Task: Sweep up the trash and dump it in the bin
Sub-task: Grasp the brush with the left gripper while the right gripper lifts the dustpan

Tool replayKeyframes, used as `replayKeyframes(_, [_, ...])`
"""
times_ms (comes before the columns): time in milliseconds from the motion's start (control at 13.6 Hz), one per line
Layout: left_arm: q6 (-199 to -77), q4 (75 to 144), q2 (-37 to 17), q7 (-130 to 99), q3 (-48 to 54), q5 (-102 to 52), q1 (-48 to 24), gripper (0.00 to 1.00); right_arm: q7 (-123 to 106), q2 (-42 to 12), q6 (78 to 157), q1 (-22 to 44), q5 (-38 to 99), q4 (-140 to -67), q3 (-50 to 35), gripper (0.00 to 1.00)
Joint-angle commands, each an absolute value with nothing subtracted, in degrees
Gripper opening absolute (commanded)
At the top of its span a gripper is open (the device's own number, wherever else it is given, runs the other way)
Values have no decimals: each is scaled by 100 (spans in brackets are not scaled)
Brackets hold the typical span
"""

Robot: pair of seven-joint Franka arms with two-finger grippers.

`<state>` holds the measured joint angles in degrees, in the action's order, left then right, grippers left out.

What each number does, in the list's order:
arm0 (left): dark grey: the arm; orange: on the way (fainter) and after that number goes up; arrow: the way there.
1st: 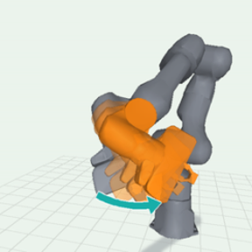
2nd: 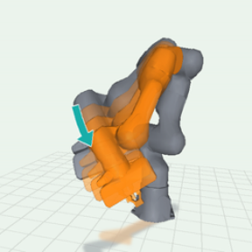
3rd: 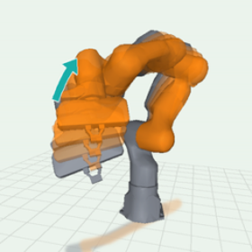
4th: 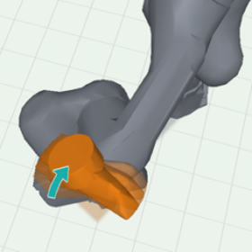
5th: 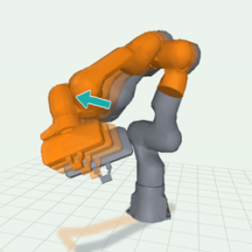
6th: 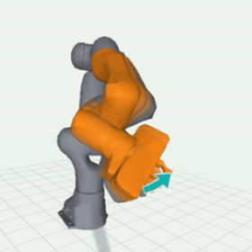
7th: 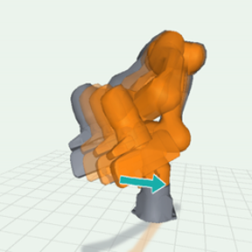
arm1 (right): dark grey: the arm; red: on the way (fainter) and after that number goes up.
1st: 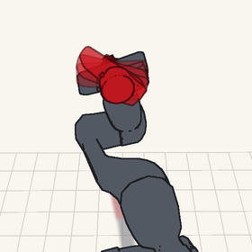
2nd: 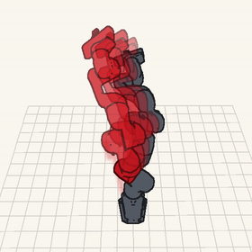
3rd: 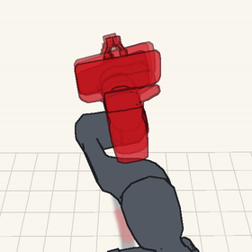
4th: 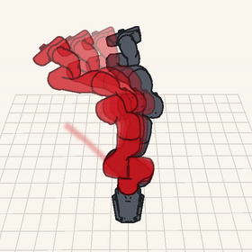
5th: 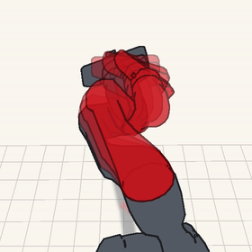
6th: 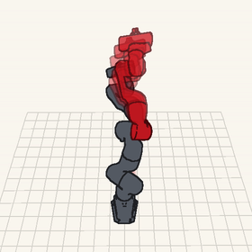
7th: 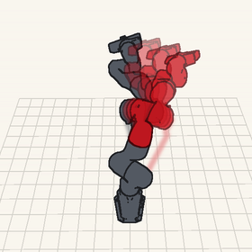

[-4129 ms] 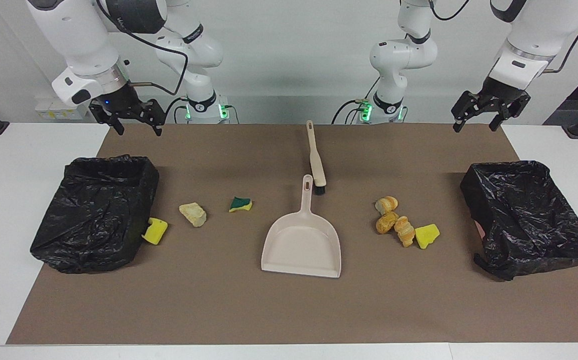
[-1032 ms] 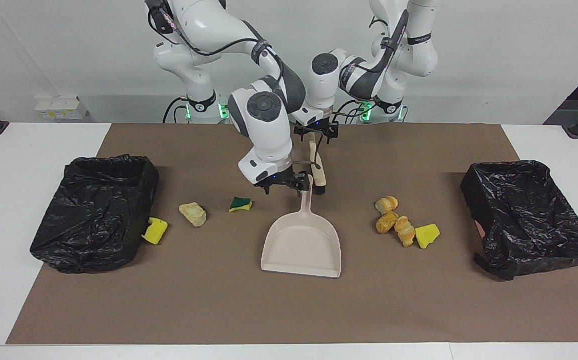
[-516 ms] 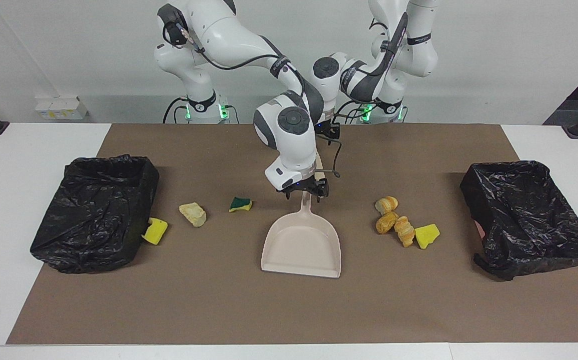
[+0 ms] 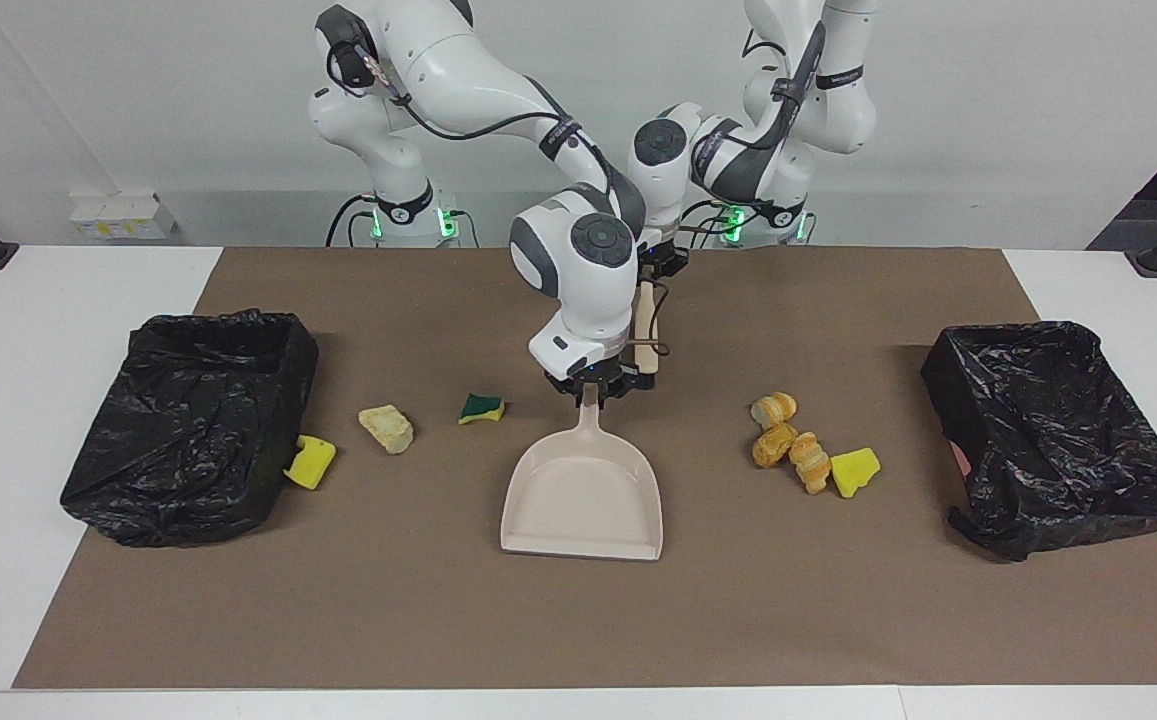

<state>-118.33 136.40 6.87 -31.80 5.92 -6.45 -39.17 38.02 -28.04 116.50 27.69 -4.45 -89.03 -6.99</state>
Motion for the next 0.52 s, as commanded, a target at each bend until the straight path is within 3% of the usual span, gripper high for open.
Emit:
replayKeyframes(0, [-11225,13457,975,-2621,589,-738,-3368,0,2974,-2330,11305,2593,-369,-9079,-765,0])
replayKeyframes(442, [-10319,12667,1310,-1197,554,-424,-1549,0,-934,-1951,10451,1979,-422,-9097,-764,0])
